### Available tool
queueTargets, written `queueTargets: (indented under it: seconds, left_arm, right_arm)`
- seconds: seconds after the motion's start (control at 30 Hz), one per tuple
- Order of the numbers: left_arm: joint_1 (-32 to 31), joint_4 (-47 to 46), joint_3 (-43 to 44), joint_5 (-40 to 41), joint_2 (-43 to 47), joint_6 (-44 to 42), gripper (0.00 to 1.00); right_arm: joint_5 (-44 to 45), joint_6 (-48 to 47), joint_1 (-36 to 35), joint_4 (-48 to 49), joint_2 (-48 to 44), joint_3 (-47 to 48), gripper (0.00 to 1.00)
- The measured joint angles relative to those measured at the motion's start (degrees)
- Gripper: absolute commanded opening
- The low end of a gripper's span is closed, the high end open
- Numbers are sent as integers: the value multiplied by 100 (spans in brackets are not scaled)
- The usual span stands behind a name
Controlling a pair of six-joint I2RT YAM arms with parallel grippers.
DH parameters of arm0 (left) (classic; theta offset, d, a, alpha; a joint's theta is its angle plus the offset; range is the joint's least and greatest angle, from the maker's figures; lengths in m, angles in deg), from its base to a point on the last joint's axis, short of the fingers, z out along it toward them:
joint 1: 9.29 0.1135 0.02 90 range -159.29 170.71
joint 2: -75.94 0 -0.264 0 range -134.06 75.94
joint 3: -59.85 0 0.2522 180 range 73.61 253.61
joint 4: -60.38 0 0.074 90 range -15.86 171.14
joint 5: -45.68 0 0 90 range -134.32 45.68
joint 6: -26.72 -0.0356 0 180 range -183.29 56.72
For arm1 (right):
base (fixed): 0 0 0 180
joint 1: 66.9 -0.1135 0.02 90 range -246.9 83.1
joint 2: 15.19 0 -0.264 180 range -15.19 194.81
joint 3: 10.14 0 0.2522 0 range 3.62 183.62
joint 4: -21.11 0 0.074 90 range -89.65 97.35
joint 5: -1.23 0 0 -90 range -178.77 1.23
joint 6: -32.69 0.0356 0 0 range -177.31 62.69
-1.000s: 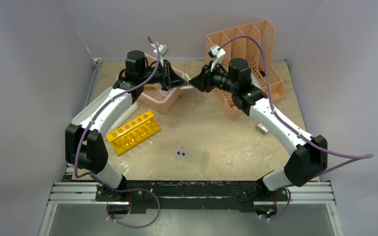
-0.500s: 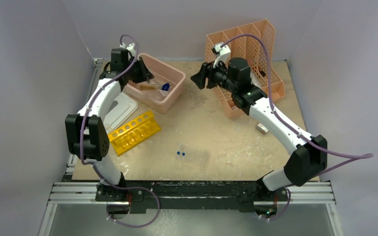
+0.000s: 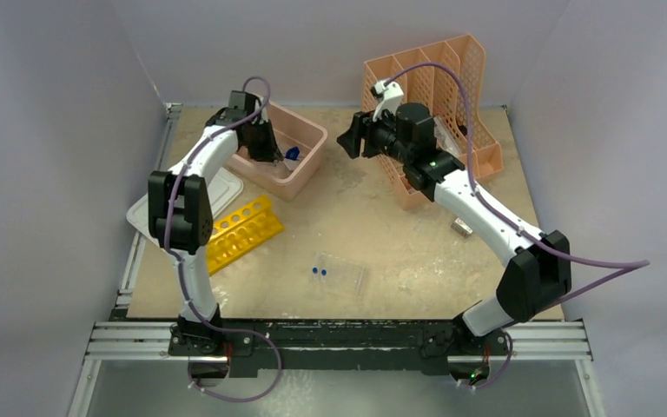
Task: Organize the chemistry lab equipment
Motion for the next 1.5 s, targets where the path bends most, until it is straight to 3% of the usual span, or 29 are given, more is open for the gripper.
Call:
queueTargets:
  seconds: [0.1,0.33,0.43,0.87,1.07,1.27,1.37,1.5]
  left_arm:
    - [-203,203,208,424,-105,-55,2]
    - [-577,601,501,1001,-232,-243,30]
    - [-575,732,616,949,-232,-269,37]
    - [-387,699,1401,570,-229,-221,47]
    - [166,772,1659,1172,-42,-260,52]
    - [1287,813,1609,1906,439,-225,54]
    - [1954,667,1316,2437,708,-125,54]
    - [2398,385,501,3547,1084,74,51]
  right_arm:
    - [92,-2,0,-20,55,0,62]
    - [225,-15,0,-59,109,0,62]
    - [245,-20,0,-59,109,0,62]
    - [295,-26,0,-96,74,-98,62]
    - [374,-28,0,-107,-44,-153,62]
    - [396,-35,0,-109,-66,-160,62]
    - [396,-37,0,-131,-66,-164,62]
    - [396,-42,0,-149,-66,-164,62]
